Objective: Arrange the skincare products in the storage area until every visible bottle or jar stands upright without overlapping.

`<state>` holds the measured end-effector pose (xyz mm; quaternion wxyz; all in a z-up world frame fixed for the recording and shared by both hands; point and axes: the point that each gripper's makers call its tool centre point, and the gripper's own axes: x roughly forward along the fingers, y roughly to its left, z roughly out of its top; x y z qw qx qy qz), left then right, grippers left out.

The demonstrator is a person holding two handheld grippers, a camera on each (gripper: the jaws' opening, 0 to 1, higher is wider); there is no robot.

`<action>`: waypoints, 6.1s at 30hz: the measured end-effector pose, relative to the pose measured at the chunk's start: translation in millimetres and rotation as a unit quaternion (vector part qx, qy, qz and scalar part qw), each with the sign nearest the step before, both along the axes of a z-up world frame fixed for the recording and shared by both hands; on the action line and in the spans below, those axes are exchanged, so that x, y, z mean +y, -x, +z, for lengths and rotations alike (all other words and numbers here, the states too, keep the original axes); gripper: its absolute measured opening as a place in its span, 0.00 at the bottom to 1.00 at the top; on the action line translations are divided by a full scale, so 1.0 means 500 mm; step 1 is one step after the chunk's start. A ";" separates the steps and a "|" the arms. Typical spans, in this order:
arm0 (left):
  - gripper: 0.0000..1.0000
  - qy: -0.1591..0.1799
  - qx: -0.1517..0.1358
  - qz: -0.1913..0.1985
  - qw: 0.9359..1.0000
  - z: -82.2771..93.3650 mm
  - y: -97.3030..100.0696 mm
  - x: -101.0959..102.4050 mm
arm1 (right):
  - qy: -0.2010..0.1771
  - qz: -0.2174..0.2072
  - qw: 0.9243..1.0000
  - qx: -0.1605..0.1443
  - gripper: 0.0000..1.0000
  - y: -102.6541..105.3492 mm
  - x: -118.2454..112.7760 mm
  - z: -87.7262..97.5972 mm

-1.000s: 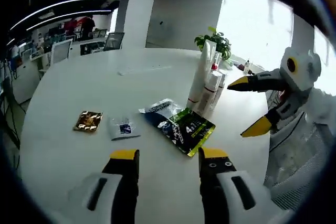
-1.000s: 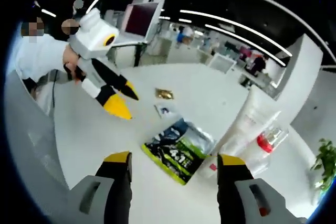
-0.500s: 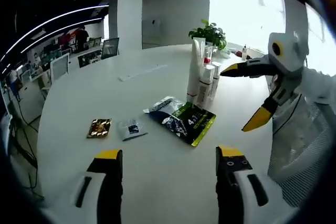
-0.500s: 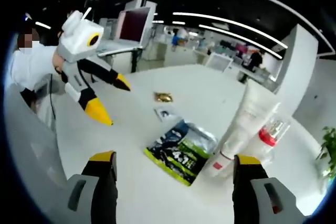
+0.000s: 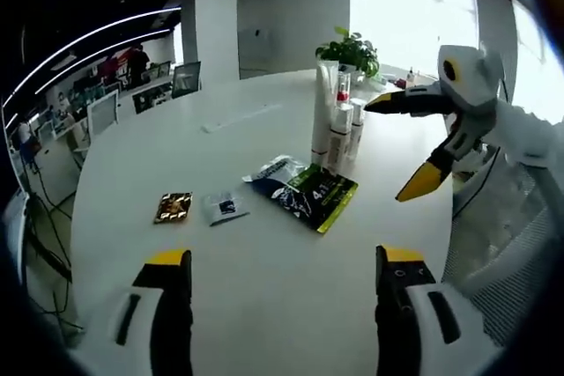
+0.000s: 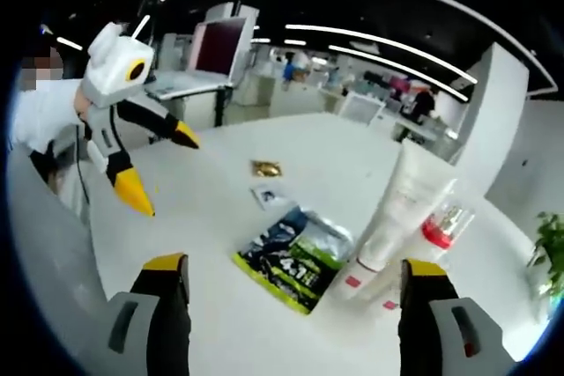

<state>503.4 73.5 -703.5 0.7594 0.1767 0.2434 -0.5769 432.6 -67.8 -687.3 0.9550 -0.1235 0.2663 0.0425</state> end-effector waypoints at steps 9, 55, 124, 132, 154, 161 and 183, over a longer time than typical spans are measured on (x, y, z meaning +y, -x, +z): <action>0.87 0.001 -0.002 0.006 1.000 0.006 0.011 0.006 | -0.015 -0.024 1.000 -0.014 1.00 0.000 -0.026 0.012; 0.99 0.005 0.016 0.032 0.999 0.002 0.006 0.024 | 0.031 0.094 0.991 -0.089 0.86 -0.031 0.072 0.049; 0.88 0.043 0.099 0.070 0.992 -0.041 -0.027 0.023 | -0.062 0.163 0.977 0.125 0.51 -0.356 0.103 -0.197; 0.86 0.047 0.104 0.071 0.991 -0.044 -0.028 0.025 | -0.068 0.169 0.975 0.131 0.50 -0.366 0.108 -0.207; 0.70 0.136 0.189 0.159 0.959 -0.051 -0.100 0.014 | -0.069 0.165 0.976 0.127 0.35 -0.348 0.118 -0.207; 0.57 0.169 0.233 0.195 0.938 -0.059 -0.117 0.005 | -0.076 0.160 0.976 0.126 0.35 -0.330 0.127 -0.204; 0.36 0.236 0.353 0.244 0.872 -0.085 -0.126 -0.049 | -0.147 0.152 0.974 0.084 0.35 -0.268 0.172 -0.154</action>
